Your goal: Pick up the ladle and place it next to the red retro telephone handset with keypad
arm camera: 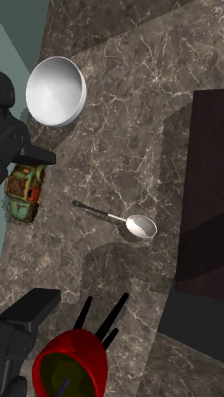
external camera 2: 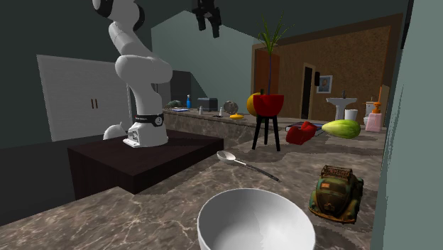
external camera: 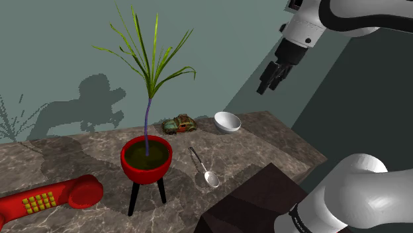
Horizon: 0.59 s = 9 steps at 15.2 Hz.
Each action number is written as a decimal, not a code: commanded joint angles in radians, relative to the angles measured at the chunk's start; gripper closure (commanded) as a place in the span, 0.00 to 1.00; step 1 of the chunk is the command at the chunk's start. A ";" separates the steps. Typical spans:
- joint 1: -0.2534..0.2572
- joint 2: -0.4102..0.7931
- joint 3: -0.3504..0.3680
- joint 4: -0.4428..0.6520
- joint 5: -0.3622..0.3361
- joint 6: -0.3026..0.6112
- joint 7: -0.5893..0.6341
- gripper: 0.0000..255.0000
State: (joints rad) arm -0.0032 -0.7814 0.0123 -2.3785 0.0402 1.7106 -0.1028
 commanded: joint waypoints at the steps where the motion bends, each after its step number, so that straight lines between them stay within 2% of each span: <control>1: 0.000 0.000 0.000 0.000 0.000 0.000 0.000 0.00; 9: -0.003 0.109 0.032 -0.181 0.040 0.261 0.069 0.00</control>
State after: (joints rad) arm -0.0069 -0.6881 0.0394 -2.5445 0.0743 1.9421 -0.0443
